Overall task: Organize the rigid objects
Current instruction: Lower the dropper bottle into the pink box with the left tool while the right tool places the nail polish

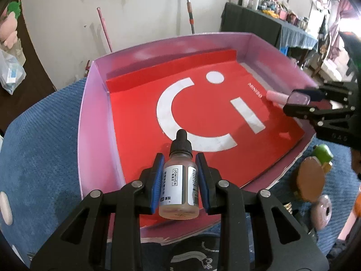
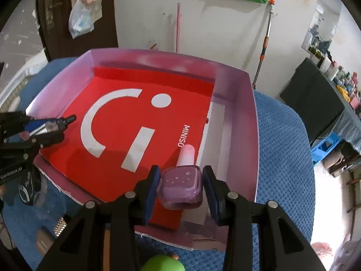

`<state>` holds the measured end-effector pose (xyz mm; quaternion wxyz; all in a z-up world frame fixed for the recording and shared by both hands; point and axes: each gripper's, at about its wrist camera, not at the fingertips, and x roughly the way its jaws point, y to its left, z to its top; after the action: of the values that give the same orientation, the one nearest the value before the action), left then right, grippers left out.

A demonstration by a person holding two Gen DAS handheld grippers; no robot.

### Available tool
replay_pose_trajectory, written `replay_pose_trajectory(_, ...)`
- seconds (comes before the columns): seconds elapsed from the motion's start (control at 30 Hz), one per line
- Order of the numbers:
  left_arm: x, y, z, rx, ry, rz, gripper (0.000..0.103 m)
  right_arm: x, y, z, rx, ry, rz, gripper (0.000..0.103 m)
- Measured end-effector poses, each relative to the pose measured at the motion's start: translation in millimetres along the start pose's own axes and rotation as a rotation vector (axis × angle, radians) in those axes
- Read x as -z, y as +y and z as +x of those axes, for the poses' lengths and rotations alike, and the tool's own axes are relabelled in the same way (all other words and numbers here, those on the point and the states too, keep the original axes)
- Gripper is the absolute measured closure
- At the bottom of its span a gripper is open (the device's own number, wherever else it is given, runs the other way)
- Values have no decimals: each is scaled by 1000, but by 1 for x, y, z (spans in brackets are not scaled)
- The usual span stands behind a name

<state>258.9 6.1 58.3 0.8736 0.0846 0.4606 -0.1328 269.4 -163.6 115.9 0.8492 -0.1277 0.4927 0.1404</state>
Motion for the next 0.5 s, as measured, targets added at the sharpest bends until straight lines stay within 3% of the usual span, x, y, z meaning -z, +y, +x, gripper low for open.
replay_pose_trajectory(0.5, 3, -2, 10, -39, 92, 64, 76, -4, 13, 16, 60, 132, -169, 62)
